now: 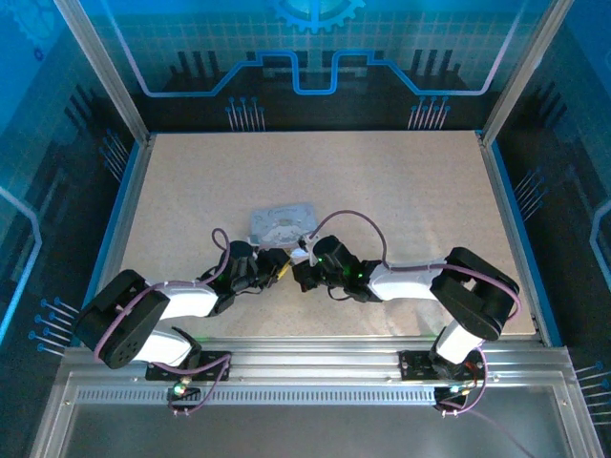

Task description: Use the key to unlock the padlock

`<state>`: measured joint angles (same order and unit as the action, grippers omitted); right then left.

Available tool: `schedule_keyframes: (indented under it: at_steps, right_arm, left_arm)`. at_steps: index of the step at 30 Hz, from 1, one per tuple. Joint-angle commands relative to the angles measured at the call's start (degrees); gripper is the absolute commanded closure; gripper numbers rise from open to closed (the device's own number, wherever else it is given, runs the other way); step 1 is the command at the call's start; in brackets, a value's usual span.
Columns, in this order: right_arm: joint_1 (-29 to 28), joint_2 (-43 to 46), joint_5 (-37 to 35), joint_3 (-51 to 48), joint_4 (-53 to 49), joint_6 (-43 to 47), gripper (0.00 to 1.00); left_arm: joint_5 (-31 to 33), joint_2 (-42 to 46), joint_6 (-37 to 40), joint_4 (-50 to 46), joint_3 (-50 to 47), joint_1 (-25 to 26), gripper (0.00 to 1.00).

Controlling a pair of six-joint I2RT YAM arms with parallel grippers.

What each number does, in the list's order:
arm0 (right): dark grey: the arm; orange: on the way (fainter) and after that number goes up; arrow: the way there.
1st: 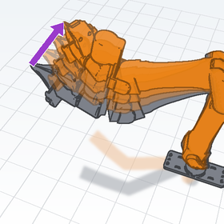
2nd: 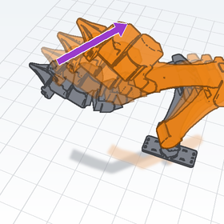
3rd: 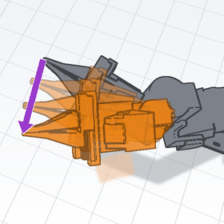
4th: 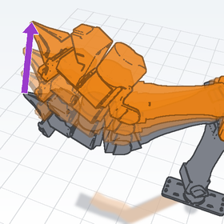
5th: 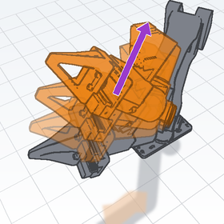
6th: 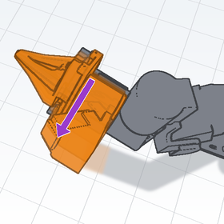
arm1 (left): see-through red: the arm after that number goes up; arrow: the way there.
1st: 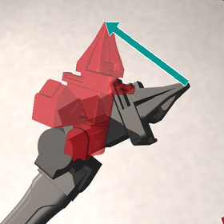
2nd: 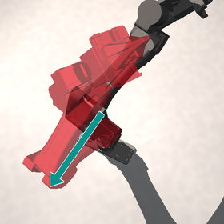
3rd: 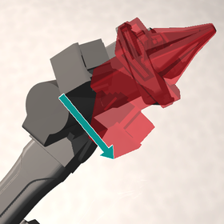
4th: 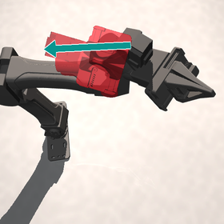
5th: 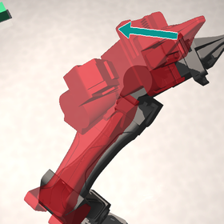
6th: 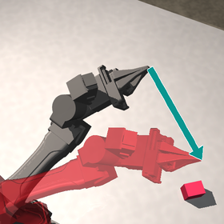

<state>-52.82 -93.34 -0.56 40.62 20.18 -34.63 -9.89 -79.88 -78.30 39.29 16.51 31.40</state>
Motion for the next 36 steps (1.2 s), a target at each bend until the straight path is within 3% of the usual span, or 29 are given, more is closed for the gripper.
schedule_keyframes:
  at_steps: [1, 11, 19, 24, 31, 36]
  right_arm:
    - [1.27, -0.79, 0.34, 1.84, -1.32, -2.68, 1.0]
    - [2.01, -0.63, 1.52, 1.24, -1.49, -3.73, 1.0]
    - [2.67, 0.0, 3.05, -0.1, 0.79, -5.35, 1.0]
    - [4.45, -0.41, 7.08, -3.27, 7.73, -11.06, 1.0]
    - [5.58, -0.99, 9.83, -4.58, 10.67, -14.55, 1.0]
    - [6.19, -1.93, 11.61, -5.33, 13.08, -17.32, 1.0]
  left_arm:
    - [-1.82, 0.97, 0.41, -3.31, -0.01, 0.84, 0.64]
    - [-0.72, 5.85, 2.52, -8.44, -0.28, 0.41, 0.42]
    - [0.81, 19.38, 12.52, -31.13, 4.83, -3.23, 0.28]
    - [-1.35, 25.61, 18.45, -43.5, 7.85, -8.44, 0.19]
    - [-5.23, 22.28, 30.5, -54.1, 16.71, -17.59, 0.1]
    - [-7.73, 15.54, 35.49, -53.62, 20.93, -22.21, 0.08]
